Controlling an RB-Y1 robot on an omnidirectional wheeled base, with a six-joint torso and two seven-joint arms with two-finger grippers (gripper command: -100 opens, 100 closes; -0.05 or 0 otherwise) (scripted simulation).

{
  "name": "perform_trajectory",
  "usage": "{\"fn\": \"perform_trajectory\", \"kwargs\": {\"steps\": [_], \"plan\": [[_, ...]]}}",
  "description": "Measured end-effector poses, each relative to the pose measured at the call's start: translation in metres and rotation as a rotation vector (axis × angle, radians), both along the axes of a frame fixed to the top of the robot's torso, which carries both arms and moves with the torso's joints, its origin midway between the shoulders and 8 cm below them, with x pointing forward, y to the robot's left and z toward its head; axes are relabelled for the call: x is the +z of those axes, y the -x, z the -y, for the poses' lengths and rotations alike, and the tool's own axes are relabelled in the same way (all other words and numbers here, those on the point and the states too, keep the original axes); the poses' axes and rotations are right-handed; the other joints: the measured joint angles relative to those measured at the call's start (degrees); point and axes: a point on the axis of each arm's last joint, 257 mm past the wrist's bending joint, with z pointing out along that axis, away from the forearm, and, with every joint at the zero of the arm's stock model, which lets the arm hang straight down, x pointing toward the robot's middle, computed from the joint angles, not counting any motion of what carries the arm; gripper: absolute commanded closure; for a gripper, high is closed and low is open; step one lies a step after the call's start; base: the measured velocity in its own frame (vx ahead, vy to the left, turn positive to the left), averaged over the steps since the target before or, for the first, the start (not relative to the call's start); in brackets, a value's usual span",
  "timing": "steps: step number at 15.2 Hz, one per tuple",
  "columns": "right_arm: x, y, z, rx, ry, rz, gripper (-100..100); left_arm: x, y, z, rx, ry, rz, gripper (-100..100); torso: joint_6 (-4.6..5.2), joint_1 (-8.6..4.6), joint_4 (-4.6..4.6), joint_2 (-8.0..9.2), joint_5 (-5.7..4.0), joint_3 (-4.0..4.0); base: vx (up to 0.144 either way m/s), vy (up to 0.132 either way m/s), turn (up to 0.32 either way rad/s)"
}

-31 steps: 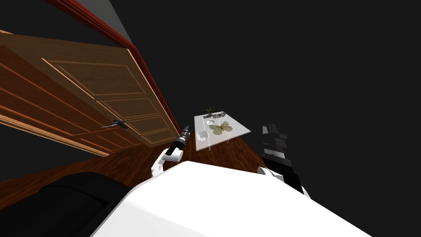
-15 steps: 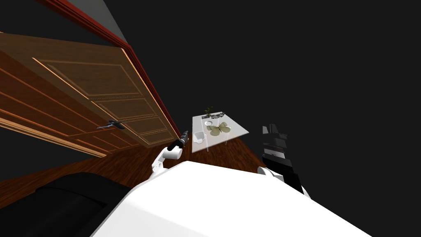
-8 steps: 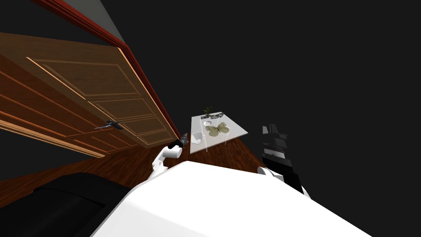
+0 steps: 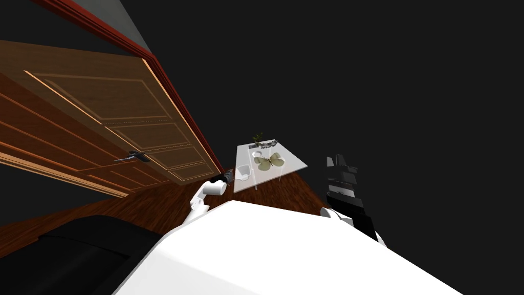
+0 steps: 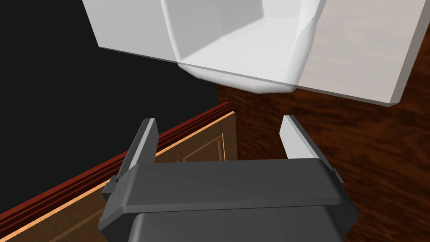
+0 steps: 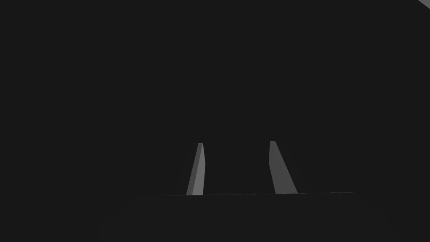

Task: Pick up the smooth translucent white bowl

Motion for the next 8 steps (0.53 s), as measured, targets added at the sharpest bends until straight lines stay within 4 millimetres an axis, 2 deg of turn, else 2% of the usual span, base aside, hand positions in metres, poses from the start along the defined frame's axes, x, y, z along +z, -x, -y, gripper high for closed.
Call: {"fn": "perform_trajectory", "kwargs": {"steps": [8], "plan": [[0.0,0.0,0.0,0.0,0.0,0.0,0,-0.026,0.022,0.0,0.044,0.06,-0.138,-100,0.0,-0.04,-0.01,-0.05,-0.01,-0.03,0.041,-0.049,-0.004]]}}
